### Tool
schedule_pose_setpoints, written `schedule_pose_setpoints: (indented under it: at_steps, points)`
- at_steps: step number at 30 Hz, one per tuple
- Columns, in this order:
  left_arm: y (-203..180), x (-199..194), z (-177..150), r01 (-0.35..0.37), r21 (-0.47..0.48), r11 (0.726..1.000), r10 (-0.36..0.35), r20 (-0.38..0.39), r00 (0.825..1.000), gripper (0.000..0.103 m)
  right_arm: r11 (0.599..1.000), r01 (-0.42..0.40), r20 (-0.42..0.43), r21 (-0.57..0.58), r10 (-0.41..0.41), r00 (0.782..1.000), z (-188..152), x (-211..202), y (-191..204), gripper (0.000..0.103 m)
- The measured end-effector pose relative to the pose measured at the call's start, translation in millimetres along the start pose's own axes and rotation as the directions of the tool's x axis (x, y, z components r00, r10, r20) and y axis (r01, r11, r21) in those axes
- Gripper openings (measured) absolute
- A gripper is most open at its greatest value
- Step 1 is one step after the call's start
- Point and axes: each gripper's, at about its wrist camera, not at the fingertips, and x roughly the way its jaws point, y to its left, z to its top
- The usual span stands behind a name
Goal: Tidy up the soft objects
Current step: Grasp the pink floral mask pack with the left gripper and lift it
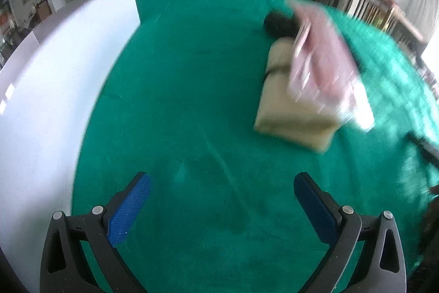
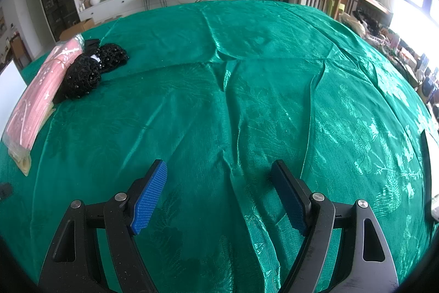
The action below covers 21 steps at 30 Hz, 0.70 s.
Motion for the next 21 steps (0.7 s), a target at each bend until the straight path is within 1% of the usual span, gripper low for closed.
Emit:
schedule_pose_setpoints:
  at_steps: [1,3,4,5,6,9,10,12,14,15,16,17,18,19,21]
  points:
    - [0,-9,6,0.029,-0.007,1.0,-0.029,0.03,0.999,0.102,1.0,0.0,0.0,0.0,0.0,1.0,0,0,0,0.081]
    - [-8,-28,29,0.107,0.002,0.994,-0.107,0.091,0.99,0.102,1.0,0.0,0.0,0.0,0.0,1.0,0,0,0,0.081]
    - [-15,-31,41,0.129,0.021,0.991,-0.131,0.1,0.986,0.103,1.0,0.0,0.0,0.0,0.0,1.0,0,0,0,0.081]
    - [-23,-31,53,0.137,0.041,0.99,-0.14,0.101,0.985,0.103,1.0,0.0,0.0,0.0,0.0,1.0,0,0,0,0.081]
    - [-35,-26,69,0.134,0.069,0.989,-0.14,0.086,0.986,0.103,1.0,0.0,0.0,0.0,0.0,1.0,0,0,0,0.081]
    - [-73,8,113,0.121,0.148,0.982,-0.122,0.004,0.992,0.103,1.0,-0.001,0.0,0.001,0.001,1.0,0,0,0,0.081]
    - [-87,24,123,0.097,0.183,0.978,-0.094,-0.027,0.995,0.103,1.0,-0.001,0.0,0.001,0.001,1.0,0,0,0,0.081]
    - [-108,48,132,0.062,0.231,0.971,-0.044,-0.082,0.996,0.103,1.0,-0.001,0.0,0.001,0.001,1.0,0,0,0,0.081]
    - [-124,66,139,0.03,0.268,0.963,-0.001,-0.107,0.994,0.1,1.0,0.0,0.0,0.0,0.0,1.0,0,0,0,0.081]
    - [-130,69,140,0.018,0.287,0.958,0.01,-0.096,0.995,0.085,1.0,0.0,0.0,0.001,0.0,1.0,0,0,0,0.081]
    - [-134,71,139,0.013,0.303,0.953,0.015,-0.088,0.996,0.05,1.0,-0.001,0.0,0.001,0.001,1.0,0,0,0,0.081]
    - [-136,71,140,-0.003,0.318,0.948,0.033,-0.088,0.996,0.044,1.0,0.0,0.0,0.001,0.0,1.0,0,0,0,0.081]
    - [-133,67,141,0.002,0.315,0.949,0.024,-0.078,0.997,0.039,1.0,0.0,0.0,0.001,0.0,1.0,0,0,0,0.081]
    - [-127,60,140,0.023,0.311,0.95,-0.003,-0.065,0.998,0.024,1.0,0.0,0.0,0.001,0.0,1.0,0,0,0,0.081]
    - [-112,40,137,0.048,0.304,0.951,-0.033,-0.055,0.998,0.023,1.0,-0.001,0.0,0.001,0.001,1.0,0,0,0,0.081]
